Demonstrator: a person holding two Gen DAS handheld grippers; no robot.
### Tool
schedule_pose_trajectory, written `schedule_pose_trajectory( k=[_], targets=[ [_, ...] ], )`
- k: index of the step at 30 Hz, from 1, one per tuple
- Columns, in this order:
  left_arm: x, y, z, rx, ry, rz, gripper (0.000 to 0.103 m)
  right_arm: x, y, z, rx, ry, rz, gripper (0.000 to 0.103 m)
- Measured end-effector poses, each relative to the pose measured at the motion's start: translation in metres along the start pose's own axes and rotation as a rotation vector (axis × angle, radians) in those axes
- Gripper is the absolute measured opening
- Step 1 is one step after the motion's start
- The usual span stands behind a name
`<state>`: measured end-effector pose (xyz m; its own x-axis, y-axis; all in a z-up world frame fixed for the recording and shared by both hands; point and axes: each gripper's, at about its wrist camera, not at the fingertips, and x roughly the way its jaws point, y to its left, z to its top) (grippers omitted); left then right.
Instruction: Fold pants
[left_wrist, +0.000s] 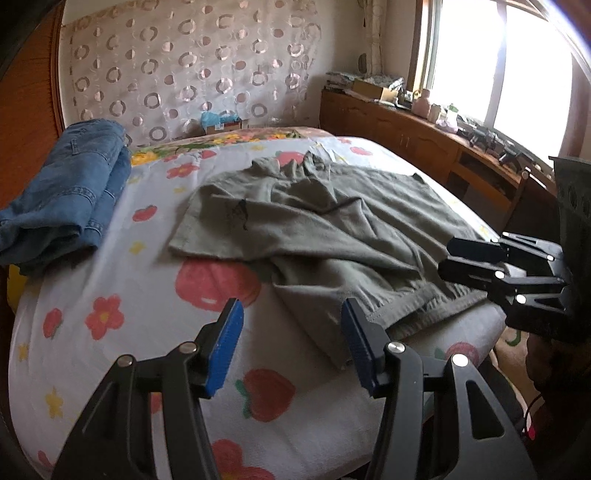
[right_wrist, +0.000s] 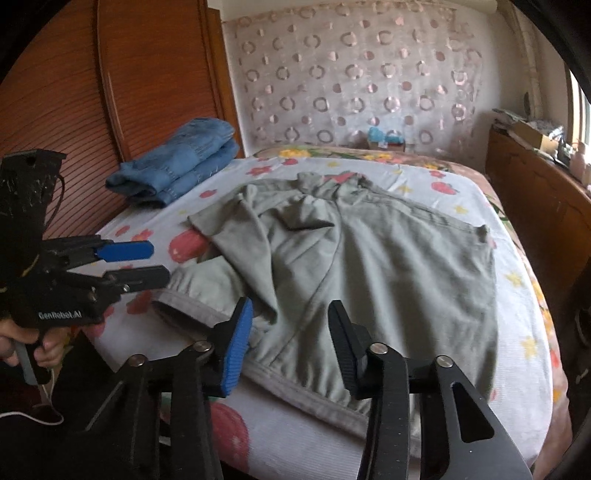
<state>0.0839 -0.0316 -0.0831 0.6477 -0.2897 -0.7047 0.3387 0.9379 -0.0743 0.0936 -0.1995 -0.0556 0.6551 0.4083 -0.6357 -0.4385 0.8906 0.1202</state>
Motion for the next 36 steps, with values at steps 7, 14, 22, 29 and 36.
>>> schedule_pose_trajectory(
  k=[7, 14, 22, 29, 36],
  targets=[
    [0.01, 0.003, -0.008, -0.009, 0.047, 0.025, 0.054, 0.011, 0.007, -0.001, -0.014, 0.028, 0.029, 0.032],
    [0.015, 0.005, -0.015, -0.026, 0.057, 0.02, 0.054, 0.023, 0.013, -0.003, -0.023, 0.063, 0.06, 0.027],
    [0.013, 0.005, -0.016, -0.022, 0.044, 0.02, 0.054, 0.03, 0.016, -0.004, -0.016, 0.088, 0.092, 0.018],
    [0.013, 0.005, -0.016, -0.032, 0.044, 0.017, 0.054, 0.032, 0.018, -0.001, -0.021, 0.077, 0.099, 0.004],
    [0.0, 0.0, -0.006, -0.032, 0.002, 0.006, 0.054, 0.008, 0.019, 0.009, -0.059, -0.022, 0.046, 0.002]
  ],
)
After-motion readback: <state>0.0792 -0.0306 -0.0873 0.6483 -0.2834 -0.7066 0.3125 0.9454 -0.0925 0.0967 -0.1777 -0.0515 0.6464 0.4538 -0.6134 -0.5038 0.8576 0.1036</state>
